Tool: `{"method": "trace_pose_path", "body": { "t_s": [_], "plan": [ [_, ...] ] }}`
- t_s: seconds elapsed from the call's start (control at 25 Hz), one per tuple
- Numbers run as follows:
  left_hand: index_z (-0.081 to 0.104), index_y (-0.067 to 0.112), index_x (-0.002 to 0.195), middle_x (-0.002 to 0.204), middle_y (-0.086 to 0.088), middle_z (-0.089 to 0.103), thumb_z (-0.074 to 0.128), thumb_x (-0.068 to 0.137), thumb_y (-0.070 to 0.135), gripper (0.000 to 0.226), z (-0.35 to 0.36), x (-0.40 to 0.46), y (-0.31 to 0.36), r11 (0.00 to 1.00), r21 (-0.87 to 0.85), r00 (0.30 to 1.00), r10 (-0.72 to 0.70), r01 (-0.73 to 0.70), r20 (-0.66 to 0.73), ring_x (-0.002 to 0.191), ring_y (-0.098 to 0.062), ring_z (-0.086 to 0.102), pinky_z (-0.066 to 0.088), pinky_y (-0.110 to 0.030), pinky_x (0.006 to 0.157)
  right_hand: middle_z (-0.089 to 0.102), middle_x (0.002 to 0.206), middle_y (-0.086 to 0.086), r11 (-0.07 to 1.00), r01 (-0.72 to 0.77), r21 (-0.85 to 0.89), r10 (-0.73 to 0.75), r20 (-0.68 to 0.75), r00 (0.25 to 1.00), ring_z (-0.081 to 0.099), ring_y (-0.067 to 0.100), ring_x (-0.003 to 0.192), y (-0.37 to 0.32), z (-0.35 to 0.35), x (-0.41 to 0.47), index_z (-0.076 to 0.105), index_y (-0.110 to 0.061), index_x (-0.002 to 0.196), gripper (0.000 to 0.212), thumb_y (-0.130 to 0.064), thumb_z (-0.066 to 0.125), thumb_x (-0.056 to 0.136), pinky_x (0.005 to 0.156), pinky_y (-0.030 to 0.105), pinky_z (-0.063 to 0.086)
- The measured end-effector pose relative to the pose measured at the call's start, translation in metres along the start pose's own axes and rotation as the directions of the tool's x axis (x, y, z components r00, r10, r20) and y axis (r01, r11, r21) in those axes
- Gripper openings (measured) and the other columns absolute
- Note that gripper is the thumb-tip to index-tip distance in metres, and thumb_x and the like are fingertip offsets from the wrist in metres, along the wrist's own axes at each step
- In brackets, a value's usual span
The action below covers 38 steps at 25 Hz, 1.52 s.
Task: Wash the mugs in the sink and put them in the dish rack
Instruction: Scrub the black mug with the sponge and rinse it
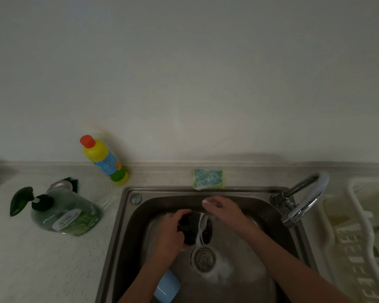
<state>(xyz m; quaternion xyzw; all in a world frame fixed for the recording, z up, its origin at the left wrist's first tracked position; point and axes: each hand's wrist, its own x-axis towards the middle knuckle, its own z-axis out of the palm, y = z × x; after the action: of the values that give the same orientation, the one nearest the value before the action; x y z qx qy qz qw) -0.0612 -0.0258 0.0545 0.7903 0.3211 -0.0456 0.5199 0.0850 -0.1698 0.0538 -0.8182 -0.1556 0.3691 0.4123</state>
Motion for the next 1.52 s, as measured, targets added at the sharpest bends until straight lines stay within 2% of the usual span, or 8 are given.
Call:
{"method": "trace_pose_path", "body": {
  "t_s": [0.2,0.4,0.76,0.84,0.92,1.04,1.32,1.52],
  "plan": [
    [0.057,0.048,0.109,0.114,0.015,0.059,0.043,0.064,-0.008,0.073,-0.006,-0.029,0.020,0.968,0.047,0.969,0.243,-0.245,0.047,0.104,-0.006,0.056,0.051,-0.025,0.090,0.068,0.120,0.022,0.615,-0.570,0.545,0.235,0.563,0.793,0.068,0.036,0.107,-0.022,-0.007,-0.078,0.063,-0.003,0.125,0.065,-0.058,0.056,0.091,0.091,0.050,0.055],
    [0.050,0.041,0.123,0.125,0.017,0.056,0.051,0.075,-0.009,0.070,0.002,-0.060,0.042,0.887,0.161,0.899,0.410,-0.433,0.157,0.119,0.000,0.053,0.035,-0.005,0.098,0.074,0.093,0.020,0.543,-0.519,0.660,0.222,0.484,0.847,0.074,0.029,0.070,-0.023,-0.012,-0.143,0.069,0.001,0.110,0.051,-0.044,0.057,0.090,0.049,0.032,0.057],
    [0.035,0.023,0.147,0.149,-0.010,0.045,0.079,0.065,0.002,0.095,0.010,-0.107,0.029,0.376,0.625,0.673,0.656,-0.684,0.342,0.115,-0.018,0.065,0.055,-0.021,0.088,0.073,0.092,0.016,0.627,-0.340,0.702,0.164,0.307,0.937,0.071,0.022,0.070,0.001,-0.017,-0.202,0.064,-0.004,0.122,0.050,-0.036,0.068,0.085,0.049,0.027,0.052],
    [0.030,0.030,0.150,0.152,0.000,0.043,0.068,0.081,0.003,0.083,0.010,-0.121,0.036,0.613,0.448,0.751,0.607,-0.651,0.259,0.127,-0.011,0.055,0.047,-0.019,0.100,0.074,0.098,0.015,0.632,-0.306,0.712,0.164,0.263,0.951,0.071,0.022,0.077,0.013,-0.019,-0.204,0.066,-0.008,0.122,0.057,-0.044,0.073,0.077,0.053,0.029,0.053],
    [0.042,0.027,0.142,0.127,0.000,0.066,0.050,0.092,-0.004,0.060,0.015,-0.132,0.052,0.962,-0.081,0.936,0.273,-0.261,0.224,0.111,-0.022,0.067,0.055,-0.031,0.090,0.073,0.105,0.012,0.672,-0.219,0.707,0.123,0.185,0.975,0.071,0.025,0.086,0.021,-0.022,-0.206,0.060,-0.024,0.126,0.060,-0.043,0.080,0.073,0.060,0.034,0.056],
    [0.061,0.019,0.122,0.100,-0.016,0.075,0.049,0.098,0.006,0.031,0.025,-0.138,0.079,0.904,-0.389,0.946,-0.050,0.179,0.320,0.088,-0.042,0.072,0.060,-0.050,0.078,0.067,0.120,0.013,0.716,-0.116,0.688,0.048,0.118,0.992,0.070,0.034,0.102,0.027,-0.030,-0.201,0.050,-0.039,0.127,0.072,-0.030,0.085,0.064,0.084,0.054,0.058],
    [0.061,0.017,0.118,0.108,-0.015,0.069,0.038,0.095,-0.009,0.041,0.054,-0.133,0.097,0.953,-0.235,0.954,-0.123,0.190,0.274,0.085,-0.031,0.074,0.060,-0.054,0.076,0.062,0.124,0.008,0.855,0.074,0.513,-0.139,0.089,0.986,0.067,0.017,0.109,0.039,-0.042,-0.189,0.043,-0.025,0.131,0.090,-0.017,0.089,0.054,0.084,0.031,0.057],
    [0.058,0.018,0.117,0.111,-0.015,0.067,0.039,0.099,-0.004,0.033,0.078,-0.132,0.110,0.941,-0.277,0.966,-0.132,0.193,0.224,0.086,-0.031,0.074,0.060,-0.056,0.075,0.065,0.124,0.006,0.889,0.076,0.451,-0.130,0.090,0.987,0.065,0.022,0.114,0.059,-0.063,-0.169,0.051,-0.022,0.126,0.087,-0.026,0.094,0.051,0.096,0.049,0.054]
  ]
}}
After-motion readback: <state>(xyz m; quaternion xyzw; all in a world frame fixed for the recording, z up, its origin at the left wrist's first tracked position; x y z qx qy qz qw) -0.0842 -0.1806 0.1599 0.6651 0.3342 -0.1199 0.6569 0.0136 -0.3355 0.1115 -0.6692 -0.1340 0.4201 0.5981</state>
